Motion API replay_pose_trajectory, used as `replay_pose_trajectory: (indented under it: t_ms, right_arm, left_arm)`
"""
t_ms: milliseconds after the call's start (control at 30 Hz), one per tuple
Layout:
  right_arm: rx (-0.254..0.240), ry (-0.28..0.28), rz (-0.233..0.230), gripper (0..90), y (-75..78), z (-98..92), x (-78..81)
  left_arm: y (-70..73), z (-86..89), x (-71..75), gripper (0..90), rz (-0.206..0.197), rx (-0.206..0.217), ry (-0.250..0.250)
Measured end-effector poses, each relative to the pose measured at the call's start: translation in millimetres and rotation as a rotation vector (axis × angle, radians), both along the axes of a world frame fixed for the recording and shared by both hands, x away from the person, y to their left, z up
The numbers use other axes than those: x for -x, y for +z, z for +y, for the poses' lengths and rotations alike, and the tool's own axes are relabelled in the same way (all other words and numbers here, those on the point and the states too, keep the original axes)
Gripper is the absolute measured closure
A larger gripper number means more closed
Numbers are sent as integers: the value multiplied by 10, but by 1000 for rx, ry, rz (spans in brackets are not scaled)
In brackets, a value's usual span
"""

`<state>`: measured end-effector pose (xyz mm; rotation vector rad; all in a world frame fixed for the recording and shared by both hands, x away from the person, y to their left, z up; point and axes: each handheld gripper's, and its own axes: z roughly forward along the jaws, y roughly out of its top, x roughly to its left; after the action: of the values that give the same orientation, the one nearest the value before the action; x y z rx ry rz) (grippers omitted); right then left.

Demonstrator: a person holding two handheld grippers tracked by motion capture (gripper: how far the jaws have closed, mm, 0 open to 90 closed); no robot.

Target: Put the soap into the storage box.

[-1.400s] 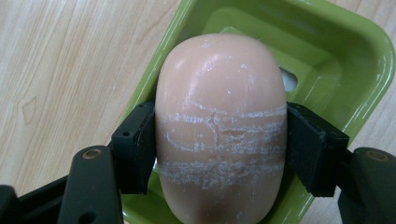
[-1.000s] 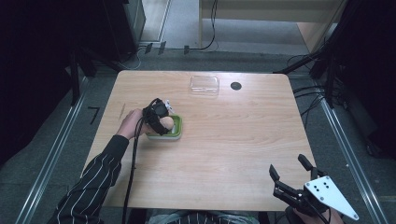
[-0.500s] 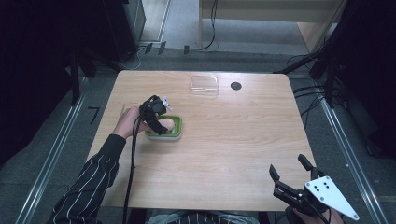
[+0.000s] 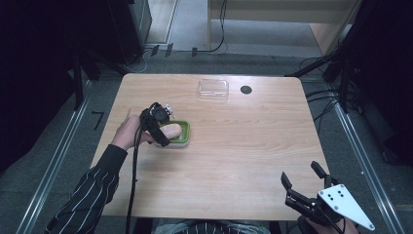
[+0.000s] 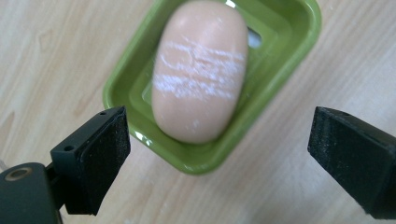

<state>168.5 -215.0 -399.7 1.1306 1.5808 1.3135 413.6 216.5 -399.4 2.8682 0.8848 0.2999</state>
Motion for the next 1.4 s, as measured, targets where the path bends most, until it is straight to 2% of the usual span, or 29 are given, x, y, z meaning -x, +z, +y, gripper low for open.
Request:
replay_pose_trajectory:
  t_ms: [133, 300, 500, 633, 733, 967, 1133, 1400]
  right_arm:
    - [-4, 0, -1, 132, -1, -5, 1]
    - [-3, 1, -2, 133, -2, -13, 2]
    - [-4, 0, -3, 132, -2, -16, 4]
    - [-4, 1, -2, 132, -2, -14, 3]
    - [-4, 0, -1, 132, -2, -12, 2]
    - [-3, 2, -1, 132, -1, -10, 2]
    - [-4, 2, -1, 132, 0, -6, 3]
    - [-6, 0, -2, 132, -1, -14, 4]
  left_arm:
    - [16, -17, 106, 58, 12, -14, -6]
    - [60, -21, 242, 44, -5, -13, 0]
    - [42, 23, 396, 37, -6, -25, 9]
    - [51, 57, 509, 36, -20, -22, 22]
    - [50, 83, 608, 29, -16, -20, 30]
    - [6, 120, 848, 27, -17, -32, 47]
    - [-46, 98, 971, 27, -10, -40, 43]
    - [-157, 152, 1129, 27, -3, -35, 70]
